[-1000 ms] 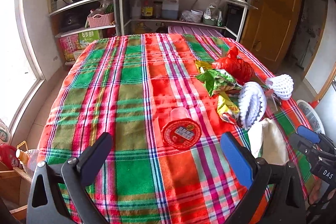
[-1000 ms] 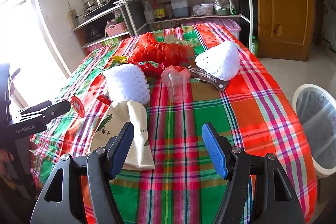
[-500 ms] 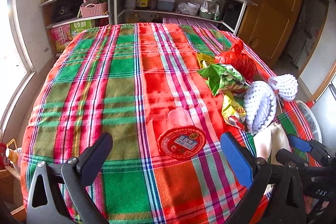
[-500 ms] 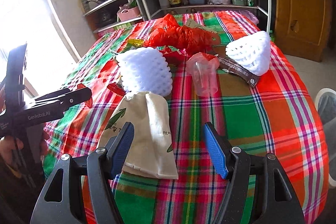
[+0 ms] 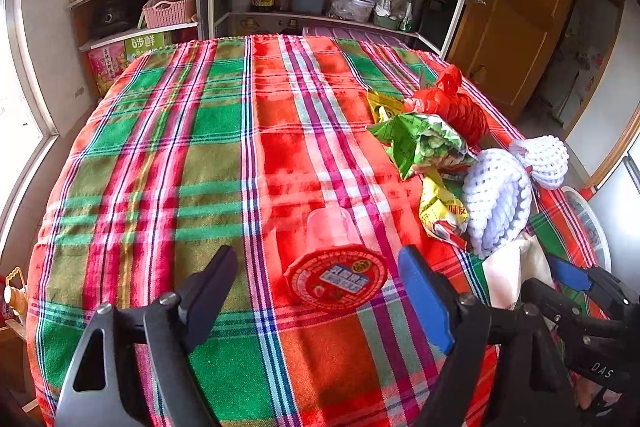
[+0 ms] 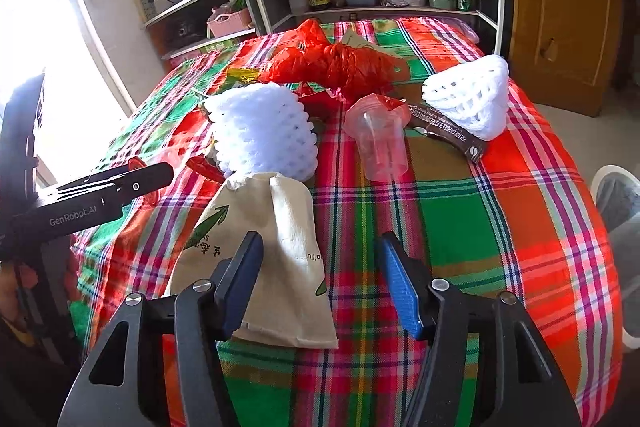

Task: Collect trash
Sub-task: 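Reach the right tool to the beige paper bag and close on it, then carry the beige paper bag in the right tool over the white bin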

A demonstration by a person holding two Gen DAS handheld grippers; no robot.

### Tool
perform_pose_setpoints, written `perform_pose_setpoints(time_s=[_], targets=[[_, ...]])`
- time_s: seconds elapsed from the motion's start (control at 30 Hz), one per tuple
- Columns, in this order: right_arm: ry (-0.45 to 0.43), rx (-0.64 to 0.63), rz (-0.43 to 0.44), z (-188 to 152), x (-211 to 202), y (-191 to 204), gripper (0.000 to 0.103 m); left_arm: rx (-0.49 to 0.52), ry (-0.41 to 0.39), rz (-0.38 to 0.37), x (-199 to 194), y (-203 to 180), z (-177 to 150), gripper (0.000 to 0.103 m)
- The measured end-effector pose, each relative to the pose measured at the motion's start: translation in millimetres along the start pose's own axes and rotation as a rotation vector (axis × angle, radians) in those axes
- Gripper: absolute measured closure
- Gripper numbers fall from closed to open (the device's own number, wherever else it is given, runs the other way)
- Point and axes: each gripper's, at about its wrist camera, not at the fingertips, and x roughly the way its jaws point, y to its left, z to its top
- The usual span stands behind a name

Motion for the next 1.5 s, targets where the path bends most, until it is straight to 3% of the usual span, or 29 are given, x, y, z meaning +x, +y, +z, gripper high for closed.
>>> perform_pose_setpoints(time_s=[0.2,0.37,0.83,1.07,1.5], targets=[[-0.008,-0.001,0.022,-2.5,-2.8,2.1,0.069,0.005,0.009,0.007,0.3,-0.4,-2.2,0.037],[-0.020,-0.020,0.030,-3.8,-5.6,5.7,0.079,0.017,0.007,0.011,-1.7,-3.0,-4.5,0.055],[-0.114,-0.003,0.040,-8.8,-34.2,-4.5,0.086,0.083,-0.059,-0.002,-32.9,-28.9,-8.0,0.056],[-0.183,0.033,-0.001,-12.6,-62.7,-21.6,0.086,0.145,-0.096,-0.047,-49.1,-59.0,-2.9,0.056],[-0.304,0.166,-0.153,-24.5,-126.0,-74.3,0.086,0.263,-0.144,-0.178,-58.2,-134.9,5.4,0.056]])
